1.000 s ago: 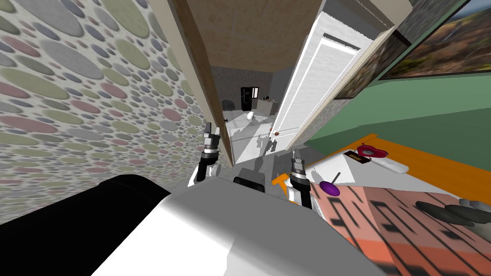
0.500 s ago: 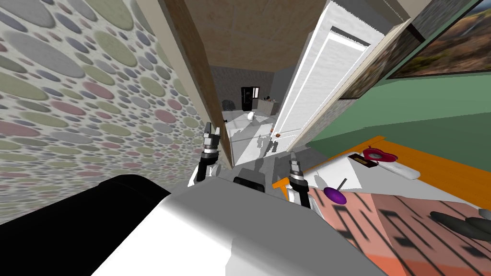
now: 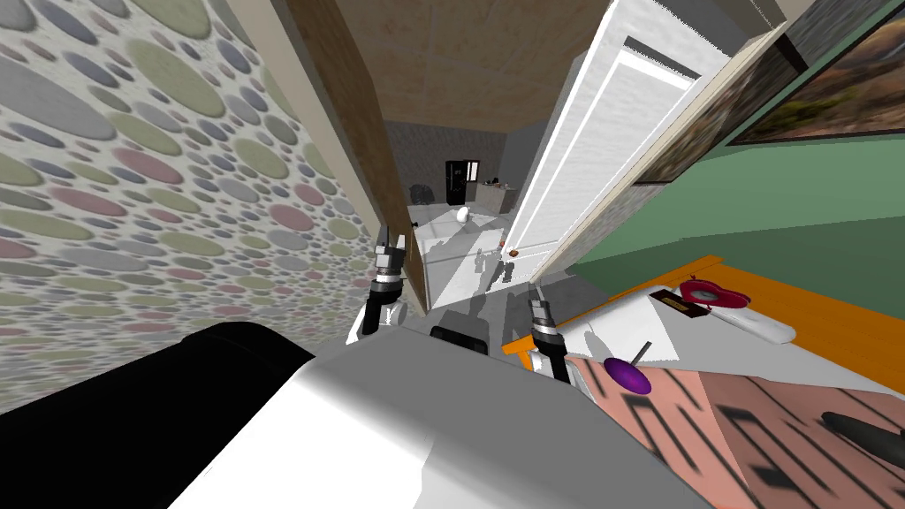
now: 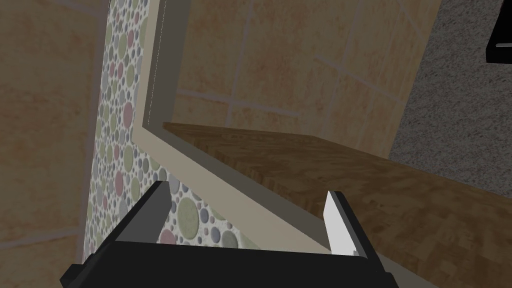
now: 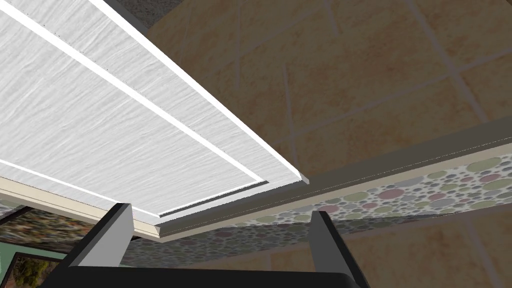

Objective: Push the door open

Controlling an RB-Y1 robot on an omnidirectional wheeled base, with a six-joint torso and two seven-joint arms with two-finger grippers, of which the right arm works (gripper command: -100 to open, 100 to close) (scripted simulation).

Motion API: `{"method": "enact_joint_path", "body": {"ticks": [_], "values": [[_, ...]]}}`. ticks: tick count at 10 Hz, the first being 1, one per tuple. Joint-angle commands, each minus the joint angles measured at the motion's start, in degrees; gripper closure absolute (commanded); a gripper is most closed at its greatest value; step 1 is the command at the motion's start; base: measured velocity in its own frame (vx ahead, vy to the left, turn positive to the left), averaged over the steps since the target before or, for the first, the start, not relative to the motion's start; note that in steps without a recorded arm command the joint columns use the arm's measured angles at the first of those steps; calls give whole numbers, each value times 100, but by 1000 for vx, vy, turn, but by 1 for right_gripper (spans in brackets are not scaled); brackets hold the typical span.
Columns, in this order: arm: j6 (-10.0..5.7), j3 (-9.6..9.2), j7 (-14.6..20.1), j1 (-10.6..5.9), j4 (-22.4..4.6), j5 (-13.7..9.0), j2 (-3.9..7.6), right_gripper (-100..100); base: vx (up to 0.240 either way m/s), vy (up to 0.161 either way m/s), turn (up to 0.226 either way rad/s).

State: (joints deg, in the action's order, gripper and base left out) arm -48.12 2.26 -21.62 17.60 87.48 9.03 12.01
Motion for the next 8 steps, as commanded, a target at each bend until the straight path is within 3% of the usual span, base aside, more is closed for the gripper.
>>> {"method": "enact_joint_path", "body": {"ticks": [1, 8], "values": [[-122, -5, -156, -24, -204, 69, 58, -100, 101, -4, 20], [-649, -9, -783, -232, -1217, 356, 305, -100, 100, -5, 19]]}}
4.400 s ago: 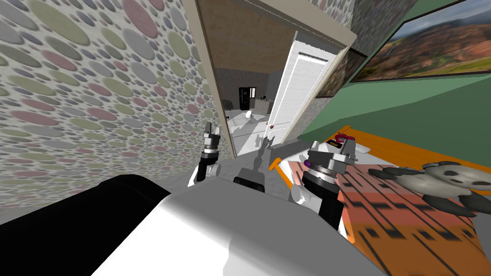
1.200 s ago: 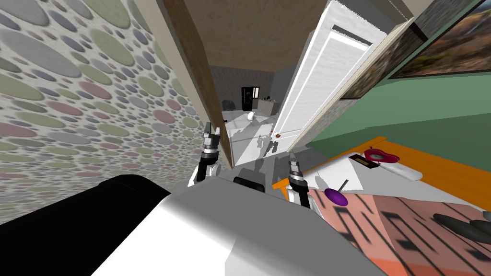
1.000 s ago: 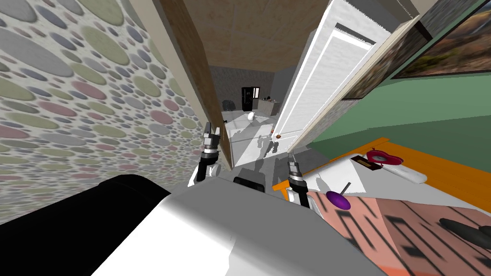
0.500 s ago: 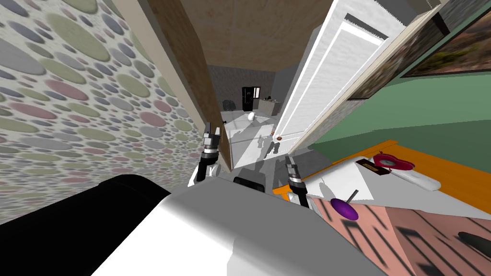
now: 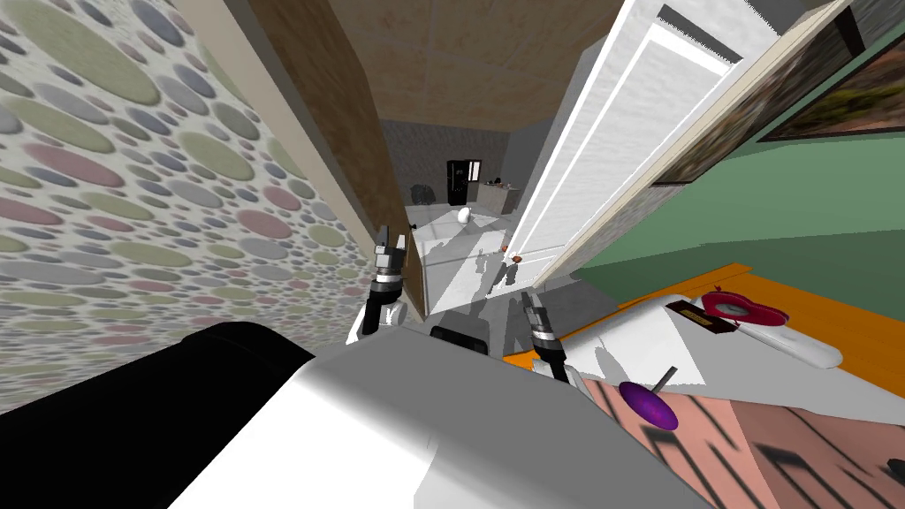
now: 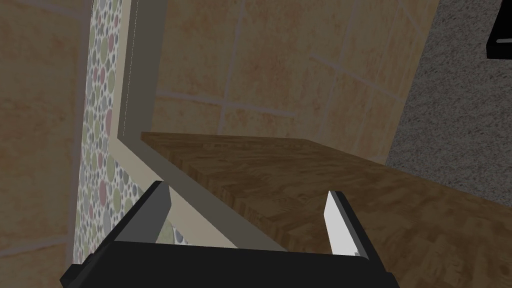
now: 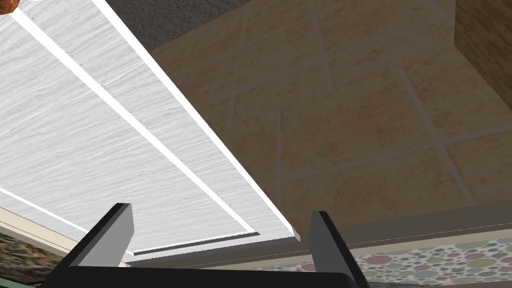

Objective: Push the door open

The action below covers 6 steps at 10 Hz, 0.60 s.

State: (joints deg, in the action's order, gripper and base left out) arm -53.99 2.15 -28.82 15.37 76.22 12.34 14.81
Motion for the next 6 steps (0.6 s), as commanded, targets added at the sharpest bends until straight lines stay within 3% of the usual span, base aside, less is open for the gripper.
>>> {"method": "enact_joint_path", "body": {"ticks": [1, 6], "values": [[-137, 1, -153, -39, -236, 66, 60, -100, 96, -22, 17], [-503, -2, -589, -184, -939, 265, 225, -100, 98, -22, 20]]}}
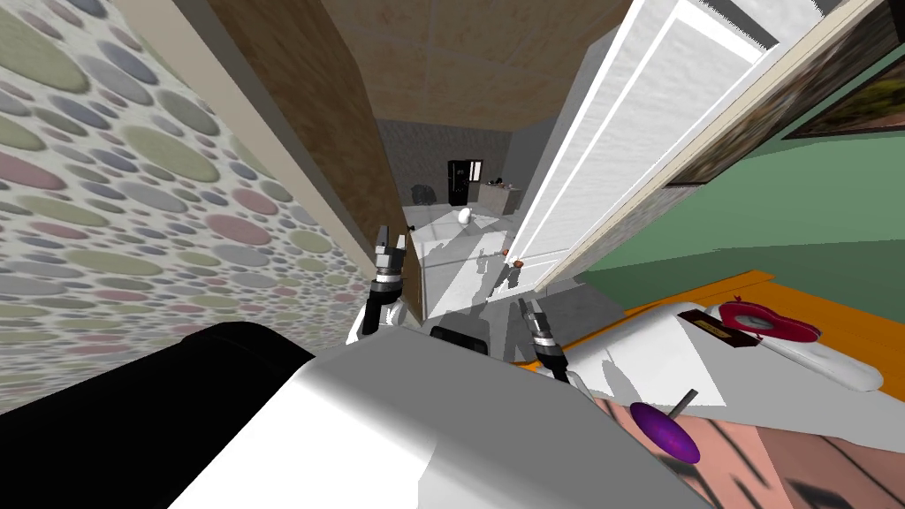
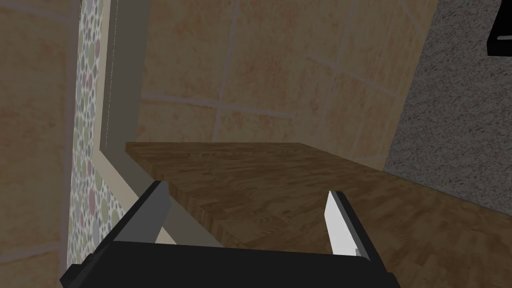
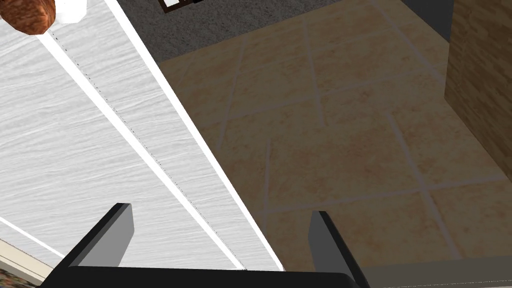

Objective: Push the door open

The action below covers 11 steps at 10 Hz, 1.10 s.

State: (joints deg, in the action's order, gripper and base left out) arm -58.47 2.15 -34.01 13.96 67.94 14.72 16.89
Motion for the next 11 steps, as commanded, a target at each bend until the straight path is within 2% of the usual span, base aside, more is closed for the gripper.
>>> {"method": "enact_joint_path", "body": {"ticks": [1, 9, 10, 11], "values": [[-128, -2, -157, -72, -251, 67, 51, -100, 93, -5, 17], [-672, -6, -805, -288, -1297, 363, 292, -100, 94, -26, 19], [-672, -6, -805, -288, -1297, 363, 292, -100, 73, -24, 10], [-734, -6, -879, -313, -1417, 397, 319, -100, 59, -21, 11]]}}
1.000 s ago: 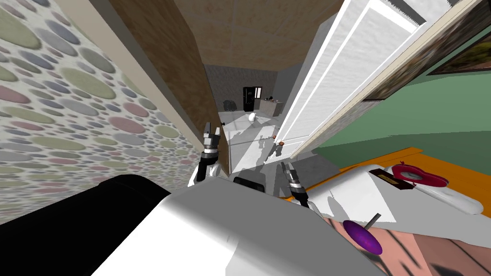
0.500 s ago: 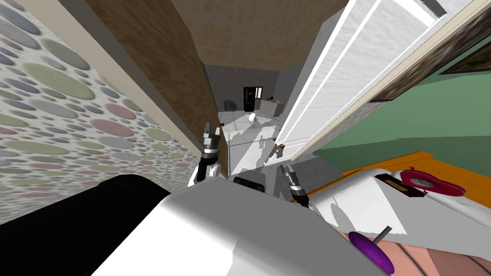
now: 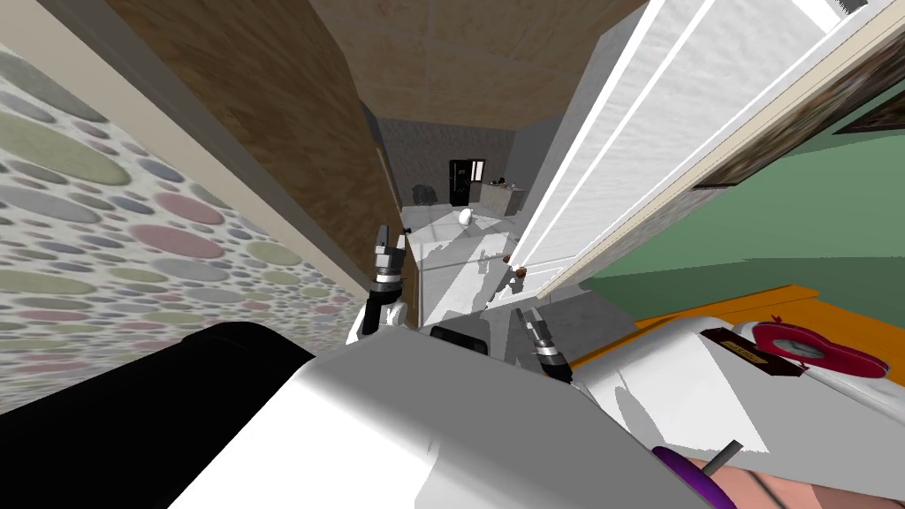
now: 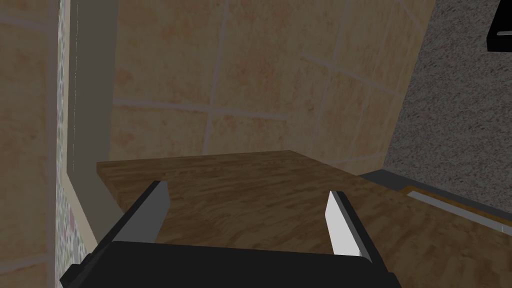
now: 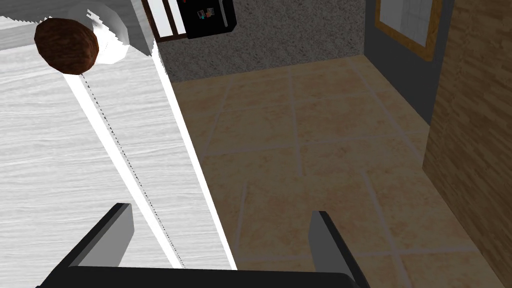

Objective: Push the door open

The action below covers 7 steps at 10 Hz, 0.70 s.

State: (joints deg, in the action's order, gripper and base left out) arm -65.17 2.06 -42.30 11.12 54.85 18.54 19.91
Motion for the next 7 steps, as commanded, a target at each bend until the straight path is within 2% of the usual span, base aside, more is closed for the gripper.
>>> {"method": "enact_joint_path", "body": {"ticks": [1, 7], "values": [[-127, 3, -123, -53, -227, 48, 44, -100, 71, -25, 20], [-475, 0, -538, -191, -897, 238, 194, -100, 93, -37, 18]]}}
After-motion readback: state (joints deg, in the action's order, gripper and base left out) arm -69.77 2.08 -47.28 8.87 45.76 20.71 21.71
